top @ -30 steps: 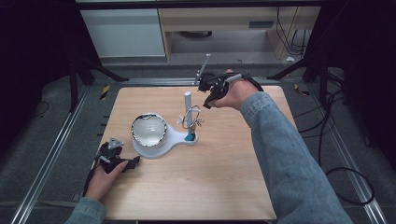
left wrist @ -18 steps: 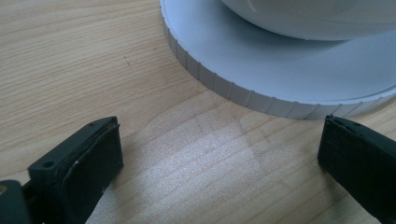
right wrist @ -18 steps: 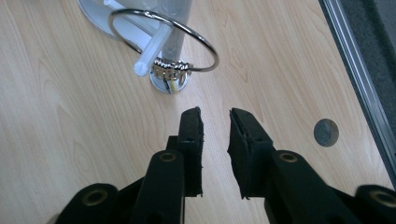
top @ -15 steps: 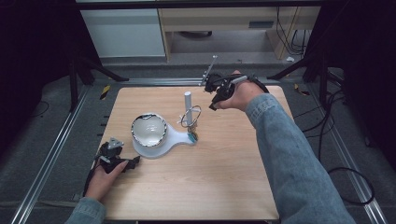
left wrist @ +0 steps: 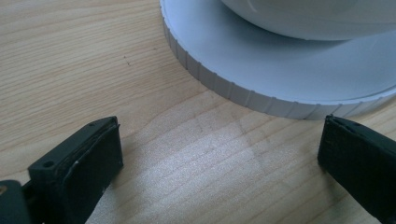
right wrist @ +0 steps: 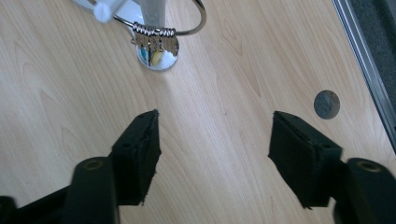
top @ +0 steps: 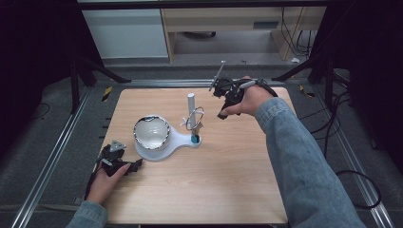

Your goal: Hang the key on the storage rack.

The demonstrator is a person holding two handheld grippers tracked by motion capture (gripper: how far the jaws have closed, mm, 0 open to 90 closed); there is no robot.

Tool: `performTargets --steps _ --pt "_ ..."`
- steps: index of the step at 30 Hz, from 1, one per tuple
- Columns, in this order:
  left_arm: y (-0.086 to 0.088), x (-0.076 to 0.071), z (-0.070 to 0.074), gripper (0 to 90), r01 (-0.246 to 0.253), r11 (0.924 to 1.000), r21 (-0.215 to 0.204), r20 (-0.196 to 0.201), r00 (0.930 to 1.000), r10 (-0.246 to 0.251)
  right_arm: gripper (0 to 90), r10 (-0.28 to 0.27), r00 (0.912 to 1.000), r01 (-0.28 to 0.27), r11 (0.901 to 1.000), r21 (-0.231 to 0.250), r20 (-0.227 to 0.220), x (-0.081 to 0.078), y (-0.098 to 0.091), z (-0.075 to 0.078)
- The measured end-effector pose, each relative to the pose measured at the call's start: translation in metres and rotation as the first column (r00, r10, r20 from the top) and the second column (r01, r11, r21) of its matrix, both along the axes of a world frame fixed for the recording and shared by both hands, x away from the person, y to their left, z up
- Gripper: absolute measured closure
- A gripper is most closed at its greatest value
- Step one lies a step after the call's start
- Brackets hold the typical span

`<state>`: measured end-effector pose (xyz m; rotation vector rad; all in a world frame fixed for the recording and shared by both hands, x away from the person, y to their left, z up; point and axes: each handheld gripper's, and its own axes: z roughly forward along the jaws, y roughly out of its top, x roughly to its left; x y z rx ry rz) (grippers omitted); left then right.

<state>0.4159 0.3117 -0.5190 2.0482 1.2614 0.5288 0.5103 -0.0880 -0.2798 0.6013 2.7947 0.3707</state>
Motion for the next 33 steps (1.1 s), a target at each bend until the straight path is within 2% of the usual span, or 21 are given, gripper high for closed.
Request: performTargets --steps 4,9,14,23,33 --pt "0.000 0.000 0.000 0.0 0.000 1.0000 0.000 0.000 1.0000 0.000 22.7 0.004 0.9999 -0.004 0.9999 -0.012 -0.015 -0.001 -0.005 -0.009" --pt "0.000 0.000 0.000 0.0 0.000 1.0000 0.000 0.000 1.0000 0.000 15.5 -0.039 0.9991 0.039 0.9992 -0.001 -0.018 0.000 -0.011 -0.016" --pt "0.000 0.000 0.000 0.0 0.000 1.0000 0.000 0.000 1.0000 0.000 10.3 -0.051 0.9985 0.051 0.9987 0.001 -0.018 0.000 -0.017 -0.021" --pt "0.000 0.000 0.000 0.0 0.001 1.0000 0.001 0.001 1.0000 -0.001 6.6 -0.089 0.9957 0.089 0.9959 0.016 0.024 -0.003 -0.037 -0.030" --pt "0.000 0.000 0.000 0.0 0.001 1.0000 0.000 0.001 1.0000 -0.001 7.4 -0.133 0.9911 0.133 0.9911 0.009 0.001 -0.011 -0.069 -0.044"
